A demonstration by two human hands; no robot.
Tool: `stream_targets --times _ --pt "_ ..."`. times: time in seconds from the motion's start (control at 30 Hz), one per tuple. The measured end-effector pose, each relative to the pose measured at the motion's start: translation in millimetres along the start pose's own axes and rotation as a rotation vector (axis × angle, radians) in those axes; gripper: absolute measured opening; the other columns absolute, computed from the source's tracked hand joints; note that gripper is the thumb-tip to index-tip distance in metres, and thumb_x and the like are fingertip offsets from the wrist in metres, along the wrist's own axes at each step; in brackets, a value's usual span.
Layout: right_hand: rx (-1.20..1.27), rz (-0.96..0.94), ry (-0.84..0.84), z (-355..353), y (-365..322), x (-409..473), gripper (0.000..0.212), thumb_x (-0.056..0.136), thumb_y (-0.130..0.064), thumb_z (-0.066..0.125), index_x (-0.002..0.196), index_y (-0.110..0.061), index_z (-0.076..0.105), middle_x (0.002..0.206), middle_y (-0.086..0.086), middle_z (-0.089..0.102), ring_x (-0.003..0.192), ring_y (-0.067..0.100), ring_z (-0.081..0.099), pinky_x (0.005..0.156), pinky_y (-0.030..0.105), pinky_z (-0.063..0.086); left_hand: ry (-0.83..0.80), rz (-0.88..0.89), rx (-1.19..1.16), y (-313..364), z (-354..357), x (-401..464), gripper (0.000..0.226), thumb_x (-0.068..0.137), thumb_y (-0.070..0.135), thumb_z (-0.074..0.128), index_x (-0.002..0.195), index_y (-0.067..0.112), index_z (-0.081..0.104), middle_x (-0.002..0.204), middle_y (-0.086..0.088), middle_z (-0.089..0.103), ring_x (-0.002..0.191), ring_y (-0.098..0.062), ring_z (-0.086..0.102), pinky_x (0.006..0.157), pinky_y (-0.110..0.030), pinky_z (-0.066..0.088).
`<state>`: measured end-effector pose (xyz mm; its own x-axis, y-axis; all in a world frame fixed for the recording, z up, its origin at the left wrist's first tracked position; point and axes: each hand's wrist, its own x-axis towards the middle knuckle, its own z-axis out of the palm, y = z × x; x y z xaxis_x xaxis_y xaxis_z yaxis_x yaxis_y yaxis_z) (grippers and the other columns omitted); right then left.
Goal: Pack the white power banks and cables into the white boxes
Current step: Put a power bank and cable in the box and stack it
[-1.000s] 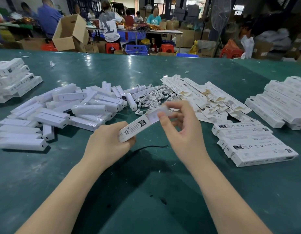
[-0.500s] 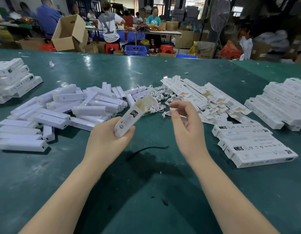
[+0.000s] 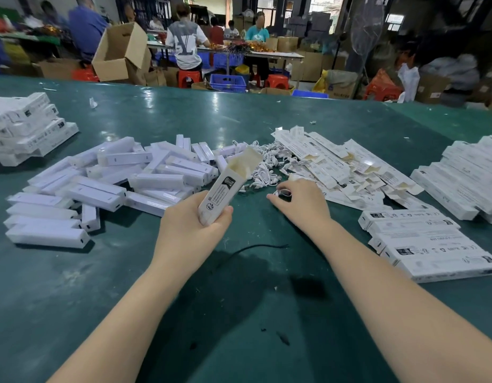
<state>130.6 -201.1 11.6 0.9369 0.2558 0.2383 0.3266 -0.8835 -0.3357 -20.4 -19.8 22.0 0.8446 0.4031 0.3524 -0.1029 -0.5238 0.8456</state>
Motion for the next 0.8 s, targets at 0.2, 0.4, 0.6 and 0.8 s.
stream_targets --times 0.2,0.4,0.6,0.8 --pt "0.141 0.031 0.06 7 -5 -7 0.017 0.088 -0.027 0.067 0.102 -0.017 0.067 0.101 0.009 0.065 0.1 0.023 0.058 0.085 0.033 0.049 -0.014 0.011 0.008 0 0 0 0.011 0.085 0.034 0.066 0.083 0.028 0.057 0.067 0.005 0.058 0.052 -0.003 0.04 0.049 -0.013 0.035" --pt "0.35 0.055 0.116 -7 -9 -22 0.01 0.086 -0.015 0.067 0.095 -0.017 0.072 0.094 -0.002 0.071 0.091 0.014 0.064 0.083 0.029 0.05 0.003 0.028 0.067 0 -1 0 0.015 0.085 0.034 0.064 0.075 0.031 0.054 0.056 0.015 0.05 0.052 -0.005 0.04 0.047 -0.014 0.034" --pt "1.034 -0.019 0.293 -47 -23 -58 0.022 0.08 -0.008 0.08 0.092 -0.026 0.072 0.09 -0.005 0.073 0.075 0.015 0.073 0.079 0.029 0.058 0.031 0.056 0.391 -4 -4 3 0.023 0.082 0.035 0.059 0.069 0.022 0.045 0.058 0.004 0.05 0.054 -0.014 0.046 0.051 -0.031 0.039" --pt "1.229 -0.179 0.134 -65 -39 -81 0.021 0.078 -0.004 0.08 0.094 -0.018 0.077 0.088 -0.001 0.078 0.079 0.012 0.073 0.076 0.019 0.055 -0.043 0.025 0.583 -1 0 4 0.015 0.081 0.034 0.057 0.073 0.023 0.051 0.064 0.003 0.055 0.069 -0.025 0.051 0.058 -0.034 0.046"
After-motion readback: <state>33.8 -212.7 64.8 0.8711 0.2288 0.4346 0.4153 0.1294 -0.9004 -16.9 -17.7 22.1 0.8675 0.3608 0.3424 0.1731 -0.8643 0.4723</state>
